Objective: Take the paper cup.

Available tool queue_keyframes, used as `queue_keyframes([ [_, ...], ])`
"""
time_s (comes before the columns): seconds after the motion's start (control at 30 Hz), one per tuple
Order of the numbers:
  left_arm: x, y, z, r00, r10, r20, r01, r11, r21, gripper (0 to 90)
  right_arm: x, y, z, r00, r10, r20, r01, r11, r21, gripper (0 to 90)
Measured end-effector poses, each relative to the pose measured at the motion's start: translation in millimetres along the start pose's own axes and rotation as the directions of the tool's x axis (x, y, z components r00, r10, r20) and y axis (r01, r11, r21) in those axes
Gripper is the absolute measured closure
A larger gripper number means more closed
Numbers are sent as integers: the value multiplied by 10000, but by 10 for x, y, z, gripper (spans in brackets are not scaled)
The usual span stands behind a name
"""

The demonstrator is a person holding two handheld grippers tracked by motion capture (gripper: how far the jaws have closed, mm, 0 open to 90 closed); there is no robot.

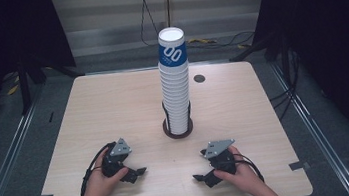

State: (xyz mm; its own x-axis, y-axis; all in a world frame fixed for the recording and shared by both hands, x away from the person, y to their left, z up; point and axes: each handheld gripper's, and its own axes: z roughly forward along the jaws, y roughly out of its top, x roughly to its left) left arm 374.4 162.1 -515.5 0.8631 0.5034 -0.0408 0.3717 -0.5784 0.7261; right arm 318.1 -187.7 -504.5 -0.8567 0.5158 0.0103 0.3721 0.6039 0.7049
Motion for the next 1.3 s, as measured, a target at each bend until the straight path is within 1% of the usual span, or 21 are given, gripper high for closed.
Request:
queue_keyframes([
  [0.37,-2,-1,-11,10000,6,-59,-5,9999,121,0,-9,2,2,9999,52,119,-52,10000,-7,94],
  [0.43,-16,-7,-18,9998,-75,-191,77,9999,100,0,-11,2,3,9999,85,113,-85,10000,-6,94],
  [0.47,-32,-13,-21,9995,-230,-228,231,9997,38,1,-13,2,2,9999,29,110,-28,10000,-21,96],
  [0.5,-33,-6,-43,9995,-173,-262,181,9993,324,1,-15,0,1,9999,47,96,-47,10000,-20,96],
  [0.57,-37,1,-55,9994,-234,-257,244,9988,429,5,-17,-1,-1,9999,61,111,-61,10000,-17,96],
  [0.63,-40,27,-86,9990,-264,-371,280,9987,433,49,-16,-7,-15,9997,143,222,-143,9999,25,102],
  [0.7,-35,62,-123,9989,-425,-180,430,9987,260,84,-37,-2,-51,9996,261,129,-263,9995,170,131],
  [0.73,-24,113,-177,9977,-673,49,673,9977,9,84,-78,-1,-95,9978,659,-118,-658,9977,134,129],
  [0.77,-24,113,-177,9977,-673,49,673,9977,9,84,-78,-1,-95,9978,659,-118,-658,9977,134,129],
  [0.8,-11,163,-234,9966,-798,193,804,9964,-276,84,-107,28,-160,9961,880,-84,-881,9960,-145,129],
  [0.87,-14,206,-268,9959,-879,209,887,9952,-417,86,-125,81,-211,9965,833,74,-833,9965,-123,129],
  [0.9,-4,224,-286,9977,-640,221,649,9971,-396,86,-128,99,-228,9967,793,179,-789,9967,-189,130],
  [0.93,-4,224,-286,9977,-640,221,649,9971,-396,86,-128,99,-228,9967,793,179,-789,9967,-189,130],
  [0.97,-20,244,-286,9964,-765,367,783,9956,-519,86,-138,126,-244,9965,807,196,-801,9963,-300,130],
  [1.03,-36,281,-297,9977,-565,373,578,9977,-359,88,-159,198,-272,9969,776,106,-772,9965,-325,131],
  [1.07,-49,298,-294,9973,-605,425,622,9973,-395,89,-180,263,-304,9974,670,263,-659,9970,-409,131],
  [1.1,-55,337,-289,9970,-593,499,616,9971,-454,89,-193,287,-318,9975,666,227,-654,9967,-472,131],
  [1.13,-58,358,-279,9959,-647,636,682,9962,-550,89,-209,317,-336,9966,820,44,-816,9950,-571,131],
  [1.2,-62,385,-275,9953,-658,709,697,9961,-544,89,-231,347,-351,9958,910,-92,-914,9936,-666,131],
  [1.23,-63,415,-263,9945,-658,820,716,9950,-693,89,-249,376,-365,9952,967,-146,-975,9928,-692,131],
  [1.3,-59,464,-252,9926,-723,981,793,9944,-694,91,-281,443,-395,9971,749,130,-740,9957,-556,131],
])
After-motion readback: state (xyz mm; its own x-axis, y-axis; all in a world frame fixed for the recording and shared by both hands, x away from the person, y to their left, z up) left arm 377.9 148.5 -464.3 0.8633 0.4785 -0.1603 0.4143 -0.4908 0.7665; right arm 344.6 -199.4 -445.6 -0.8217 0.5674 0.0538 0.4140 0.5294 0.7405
